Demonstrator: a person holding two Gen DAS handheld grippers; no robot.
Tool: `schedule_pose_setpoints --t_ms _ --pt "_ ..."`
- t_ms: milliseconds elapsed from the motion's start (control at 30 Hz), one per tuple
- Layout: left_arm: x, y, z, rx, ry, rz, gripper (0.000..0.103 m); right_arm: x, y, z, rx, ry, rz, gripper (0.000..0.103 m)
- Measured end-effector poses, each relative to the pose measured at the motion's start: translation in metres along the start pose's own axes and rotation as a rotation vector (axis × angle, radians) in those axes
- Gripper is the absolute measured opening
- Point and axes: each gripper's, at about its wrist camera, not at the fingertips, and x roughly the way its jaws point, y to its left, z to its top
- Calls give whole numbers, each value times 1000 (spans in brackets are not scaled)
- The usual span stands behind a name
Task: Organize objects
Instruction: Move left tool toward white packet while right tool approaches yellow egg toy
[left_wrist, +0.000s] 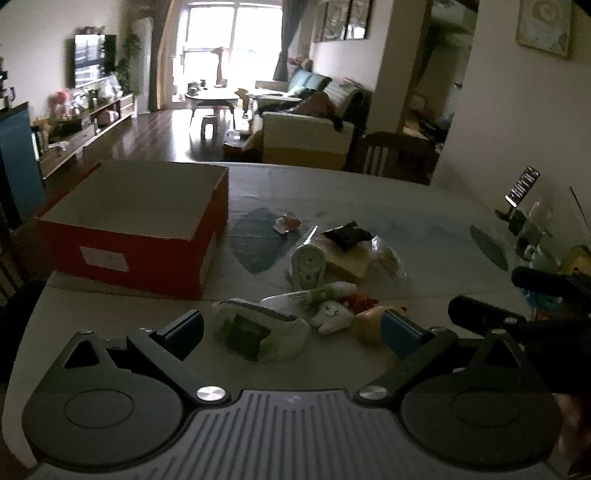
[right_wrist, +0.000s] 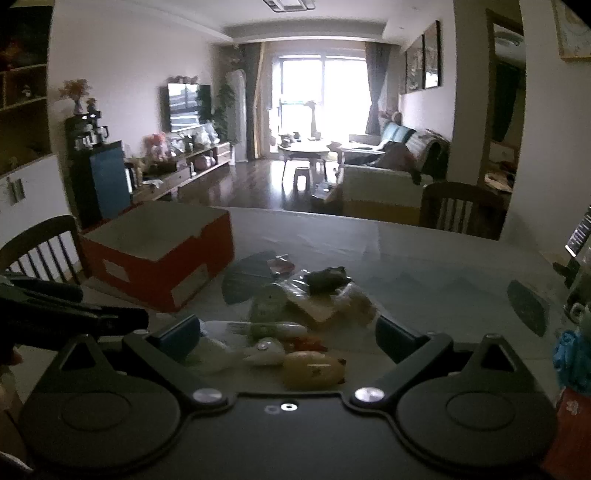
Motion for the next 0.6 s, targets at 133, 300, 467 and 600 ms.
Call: schedule_pose_setpoints --t_ms 133,300,467,600 --pt "26 9 3 6 42 -25 102 21 -8 -2 21 55 -51 101" --pt "59 18 1 46 95 -52 102 51 -14 -16 50 149 -91 101" --pt "92 24 -6 102 150 -78 102 74 -15 -29 45 220 -108 101" --pt "115 26 -10 130 176 -46 102 91 -14 -37 43 275 -128 101"
